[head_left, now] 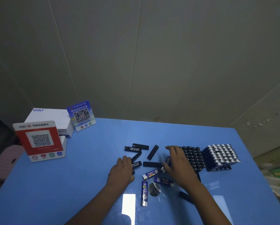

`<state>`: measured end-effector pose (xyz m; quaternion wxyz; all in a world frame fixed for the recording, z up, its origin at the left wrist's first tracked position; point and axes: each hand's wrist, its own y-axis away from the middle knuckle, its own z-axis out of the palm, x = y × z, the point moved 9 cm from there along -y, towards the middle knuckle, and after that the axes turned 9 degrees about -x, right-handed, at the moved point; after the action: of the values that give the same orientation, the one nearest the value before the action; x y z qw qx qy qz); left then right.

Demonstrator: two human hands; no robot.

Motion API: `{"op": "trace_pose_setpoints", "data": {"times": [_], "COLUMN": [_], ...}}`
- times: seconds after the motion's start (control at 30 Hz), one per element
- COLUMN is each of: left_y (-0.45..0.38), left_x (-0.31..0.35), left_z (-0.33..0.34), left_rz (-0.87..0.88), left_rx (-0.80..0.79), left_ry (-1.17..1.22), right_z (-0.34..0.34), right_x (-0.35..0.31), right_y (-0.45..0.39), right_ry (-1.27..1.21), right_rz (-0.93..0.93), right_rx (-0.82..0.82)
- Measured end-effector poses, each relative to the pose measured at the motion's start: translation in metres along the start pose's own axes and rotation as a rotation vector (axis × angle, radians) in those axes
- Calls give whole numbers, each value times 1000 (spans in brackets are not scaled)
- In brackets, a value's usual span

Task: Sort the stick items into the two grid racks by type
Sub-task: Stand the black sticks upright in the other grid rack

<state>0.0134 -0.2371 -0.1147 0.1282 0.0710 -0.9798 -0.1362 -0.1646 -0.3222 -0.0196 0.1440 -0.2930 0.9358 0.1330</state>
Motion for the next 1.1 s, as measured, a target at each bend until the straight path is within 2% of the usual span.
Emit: {"op": "trace_pose_setpoints", "data": {"times": [0.37, 0.47, 0.63, 0.83, 1.1], "left_y": [5, 15, 28, 40, 50], "left_x": [-16, -26, -29, 10, 95], "left_z": [-21, -29, -34, -37, -38], "left_rz": [-45, -116, -191, -192, -160], "left_rx": [108, 137, 161, 157, 163], "left_ry": [53, 188, 550, 788, 963], "right_z": [-7, -9, -14, -25, -52], "right_x": [9, 12, 13, 27, 59], "right_y": [9, 13, 23, 38, 67], "right_ry": [-67, -84, -30, 107, 22], "right_rz": [55, 63, 23, 21, -51], "right_rx": [0, 17, 65, 104, 82]}}
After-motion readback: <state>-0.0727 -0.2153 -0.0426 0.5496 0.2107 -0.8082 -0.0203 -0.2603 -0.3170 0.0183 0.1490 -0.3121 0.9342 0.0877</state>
